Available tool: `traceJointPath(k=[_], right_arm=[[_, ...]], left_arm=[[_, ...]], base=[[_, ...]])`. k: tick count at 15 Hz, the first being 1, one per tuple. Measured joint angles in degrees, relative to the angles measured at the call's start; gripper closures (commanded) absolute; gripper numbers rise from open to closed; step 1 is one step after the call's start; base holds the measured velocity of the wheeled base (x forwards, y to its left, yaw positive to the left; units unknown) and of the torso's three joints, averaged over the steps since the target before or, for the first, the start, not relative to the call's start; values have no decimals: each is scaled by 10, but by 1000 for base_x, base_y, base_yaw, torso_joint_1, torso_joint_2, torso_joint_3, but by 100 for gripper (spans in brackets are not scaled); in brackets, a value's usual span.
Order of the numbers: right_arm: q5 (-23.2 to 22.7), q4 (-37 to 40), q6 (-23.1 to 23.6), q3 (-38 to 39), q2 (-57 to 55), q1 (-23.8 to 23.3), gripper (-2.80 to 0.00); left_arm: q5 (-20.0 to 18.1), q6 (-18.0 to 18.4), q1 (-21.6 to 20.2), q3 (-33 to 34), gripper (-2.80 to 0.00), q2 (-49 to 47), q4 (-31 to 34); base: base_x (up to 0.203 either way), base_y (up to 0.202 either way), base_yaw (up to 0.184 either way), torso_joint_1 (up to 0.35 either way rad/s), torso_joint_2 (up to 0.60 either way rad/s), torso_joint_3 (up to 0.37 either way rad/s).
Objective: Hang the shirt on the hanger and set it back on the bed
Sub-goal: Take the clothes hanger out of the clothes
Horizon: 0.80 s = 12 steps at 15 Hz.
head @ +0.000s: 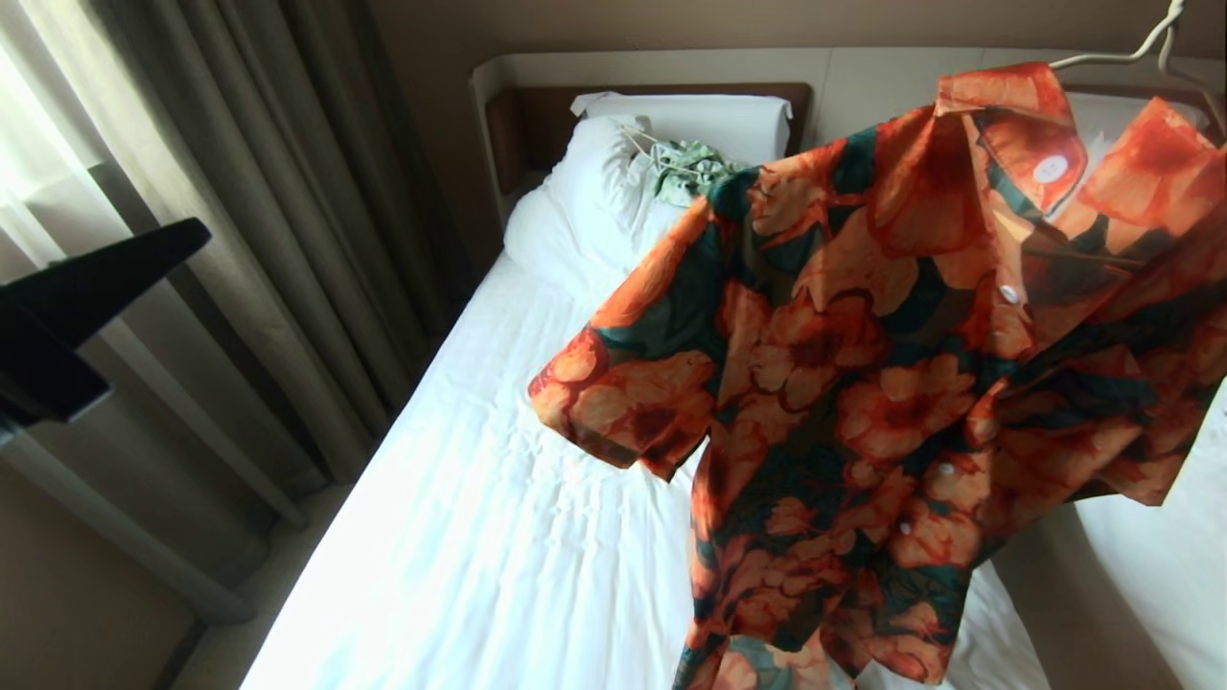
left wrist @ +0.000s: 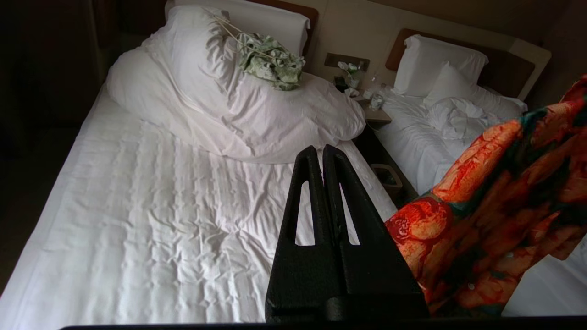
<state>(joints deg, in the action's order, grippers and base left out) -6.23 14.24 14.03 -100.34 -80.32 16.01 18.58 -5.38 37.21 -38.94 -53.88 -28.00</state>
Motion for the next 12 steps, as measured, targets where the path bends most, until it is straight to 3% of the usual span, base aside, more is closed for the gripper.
traceJointPath(k=[2,4,6,8,9,12], right_arm=[[12,0,-1,-18,-11,1,0],[13,0,-4,-33,-25,3,0],[13,1,-4,-37,-37,5,0],[13,1,-4,-39,-46,9,0],[13,1,-4,-40,-52,12,0],[12,0,-15,-56,-70,16,0]], left_arm=[[1,3,7,-9,0,-7,23],[7,4,25,-44,0,-21,91],[26,4,51,-87,0,-47,151],[55,3,86,-115,0,-85,162],[66,4,101,-125,-280,-109,159],[63,10,116,-136,-280,-180,105]], base=[[0,0,0,0,0,0],[0,0,0,0,0,0],[0,0,0,0,0,0],[0,0,0,0,0,0],[0,0,0,0,0,0],[0,0,0,0,0,0]])
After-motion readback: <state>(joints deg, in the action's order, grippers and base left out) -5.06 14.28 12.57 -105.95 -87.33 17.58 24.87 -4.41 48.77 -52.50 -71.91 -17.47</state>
